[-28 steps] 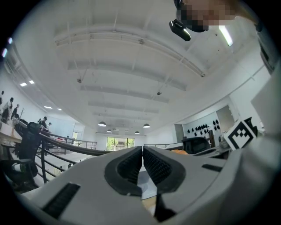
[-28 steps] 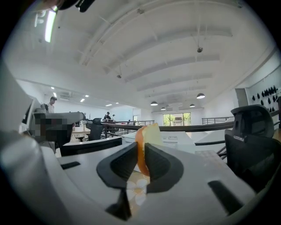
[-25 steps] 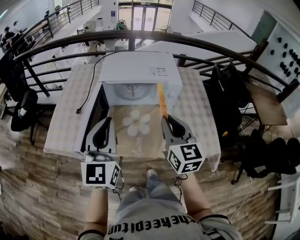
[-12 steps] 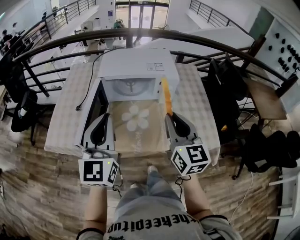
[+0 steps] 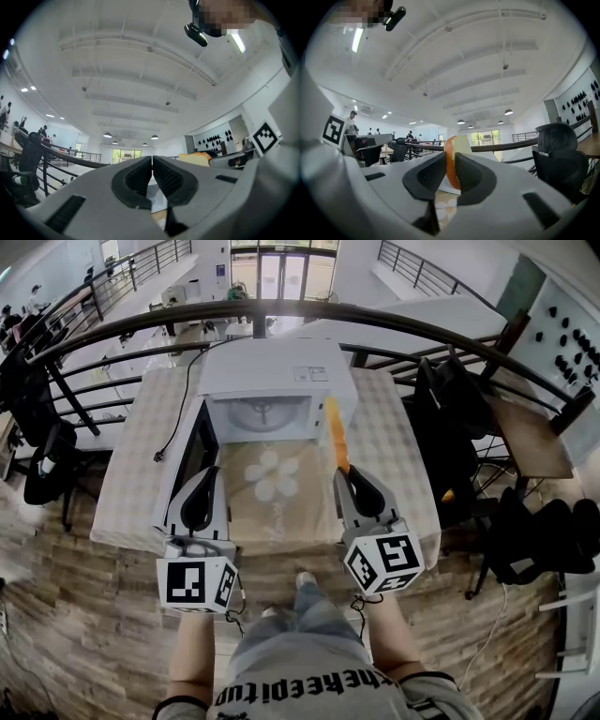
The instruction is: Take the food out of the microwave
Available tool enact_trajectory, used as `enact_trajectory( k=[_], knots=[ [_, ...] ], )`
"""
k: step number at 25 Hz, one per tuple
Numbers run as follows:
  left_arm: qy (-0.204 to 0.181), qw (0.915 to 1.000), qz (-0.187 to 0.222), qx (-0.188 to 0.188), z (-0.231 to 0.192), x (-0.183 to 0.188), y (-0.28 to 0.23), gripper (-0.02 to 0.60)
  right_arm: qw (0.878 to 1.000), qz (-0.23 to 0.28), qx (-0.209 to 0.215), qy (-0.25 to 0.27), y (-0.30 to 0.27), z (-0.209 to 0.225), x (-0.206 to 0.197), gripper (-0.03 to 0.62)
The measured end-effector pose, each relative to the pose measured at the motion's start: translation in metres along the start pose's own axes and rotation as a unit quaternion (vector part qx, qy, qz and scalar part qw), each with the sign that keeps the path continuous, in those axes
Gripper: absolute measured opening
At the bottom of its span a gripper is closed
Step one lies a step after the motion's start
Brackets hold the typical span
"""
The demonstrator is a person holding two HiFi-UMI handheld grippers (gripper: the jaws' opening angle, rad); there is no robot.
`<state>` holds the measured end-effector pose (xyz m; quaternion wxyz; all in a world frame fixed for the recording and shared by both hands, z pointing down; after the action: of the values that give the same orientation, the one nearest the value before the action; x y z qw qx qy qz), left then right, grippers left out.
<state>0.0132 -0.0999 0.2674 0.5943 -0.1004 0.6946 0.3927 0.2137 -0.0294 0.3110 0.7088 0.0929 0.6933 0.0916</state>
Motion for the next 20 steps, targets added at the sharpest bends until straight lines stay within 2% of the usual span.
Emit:
enact_trajectory(
  k=[20],
  knots=[
    [0.001,1.0,-0.002,0.007,-0.0066,-0.003,0.0045,0.012,1.0,0.007,0.005,-0.003,-0.0065,-0.0075,-0.0004,0.06]
  ],
)
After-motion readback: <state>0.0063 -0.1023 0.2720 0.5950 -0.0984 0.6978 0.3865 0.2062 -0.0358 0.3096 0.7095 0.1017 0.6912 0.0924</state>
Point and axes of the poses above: the fingertips, and each gripper's own axes: y backward along the fingers, z to its right, x out of its top, the point moved 2 cm from there along y, backward along the fingers, and after that the axes turned 13 degrees about z, right-handed, at the moved point
